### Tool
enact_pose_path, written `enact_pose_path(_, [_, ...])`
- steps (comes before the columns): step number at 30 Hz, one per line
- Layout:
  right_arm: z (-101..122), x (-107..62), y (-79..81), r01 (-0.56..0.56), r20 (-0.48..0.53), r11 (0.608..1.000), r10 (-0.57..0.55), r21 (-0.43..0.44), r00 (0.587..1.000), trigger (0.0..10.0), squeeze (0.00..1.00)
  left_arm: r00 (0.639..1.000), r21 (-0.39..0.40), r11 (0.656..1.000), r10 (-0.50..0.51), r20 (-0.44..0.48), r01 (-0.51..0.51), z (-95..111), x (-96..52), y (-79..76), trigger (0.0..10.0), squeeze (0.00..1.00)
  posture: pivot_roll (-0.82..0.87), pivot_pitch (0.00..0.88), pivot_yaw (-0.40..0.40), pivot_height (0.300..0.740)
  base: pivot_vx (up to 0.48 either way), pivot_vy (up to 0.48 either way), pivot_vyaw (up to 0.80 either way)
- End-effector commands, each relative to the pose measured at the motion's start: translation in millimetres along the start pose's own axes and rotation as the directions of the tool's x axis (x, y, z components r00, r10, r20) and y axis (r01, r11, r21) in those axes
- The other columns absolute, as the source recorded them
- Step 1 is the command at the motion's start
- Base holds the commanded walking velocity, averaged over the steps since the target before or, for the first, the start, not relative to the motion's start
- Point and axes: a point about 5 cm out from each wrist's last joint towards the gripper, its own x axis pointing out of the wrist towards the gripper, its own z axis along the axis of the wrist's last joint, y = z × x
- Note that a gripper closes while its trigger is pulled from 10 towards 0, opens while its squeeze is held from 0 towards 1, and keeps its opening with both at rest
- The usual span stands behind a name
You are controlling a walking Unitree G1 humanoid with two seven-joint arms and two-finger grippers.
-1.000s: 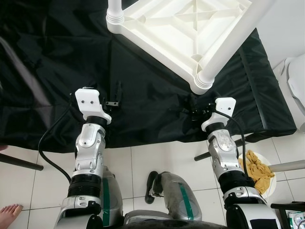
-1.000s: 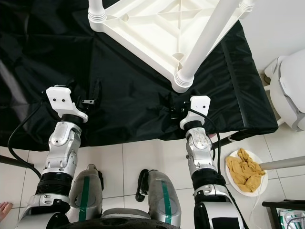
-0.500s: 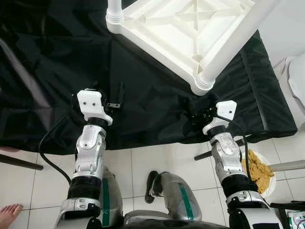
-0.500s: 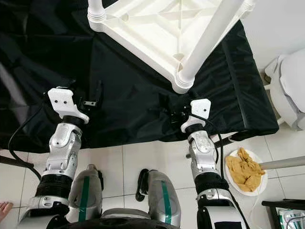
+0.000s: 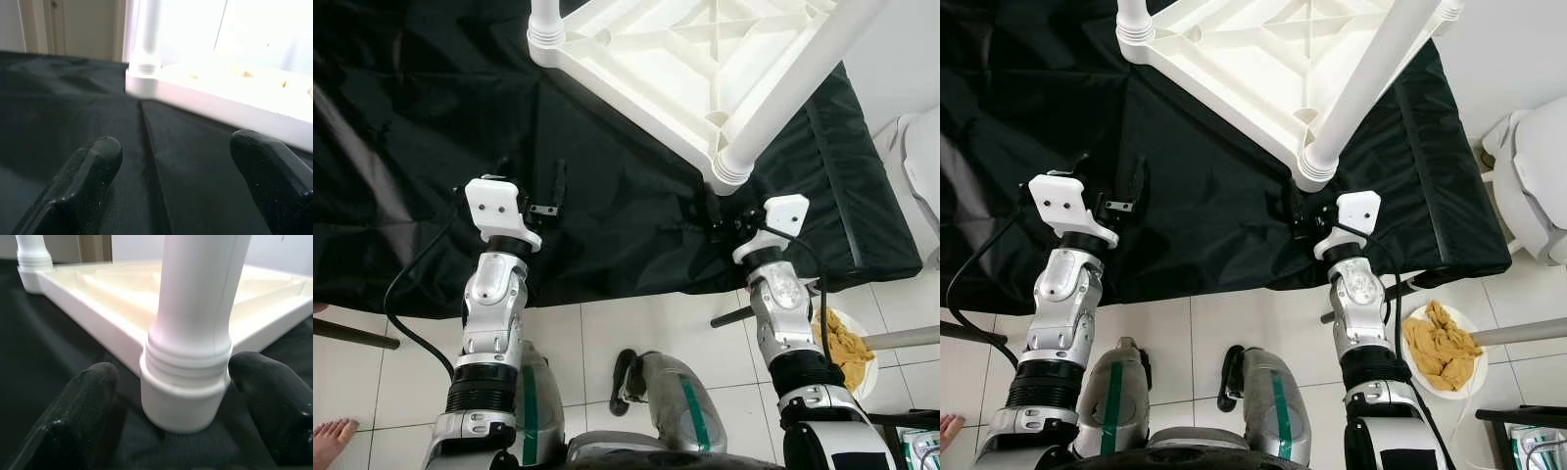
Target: Building children table
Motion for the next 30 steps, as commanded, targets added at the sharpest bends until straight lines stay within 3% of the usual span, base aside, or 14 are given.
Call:
enact_pose_path(1, [-2.3, -2.9, -6.1, 0.022, -0.018, 1.000, -0.021, 0.008, 1.000, 10.0, 0.00, 1.000, 0.005, 1.000, 0.004, -0.014, -0.003, -1.7, -0.3, -3.2, 10.0, 0.00, 0.10, 0.050, -0.123, 0.740, 0.000, 0.000, 0.00])
enact_pose_path(30, [-2.3, 0.7, -4.3, 0.044, -0.020, 0.999, -0.043, 0.014, 0.999, 10.0, 0.00, 1.000, 0.038, 0.999, -0.005, -0.009, 0.005, 1.1, 5.4, -4.8, 10.0, 0.00, 0.11, 0.049, -0.121, 0.740, 0.000, 0.000, 0.00])
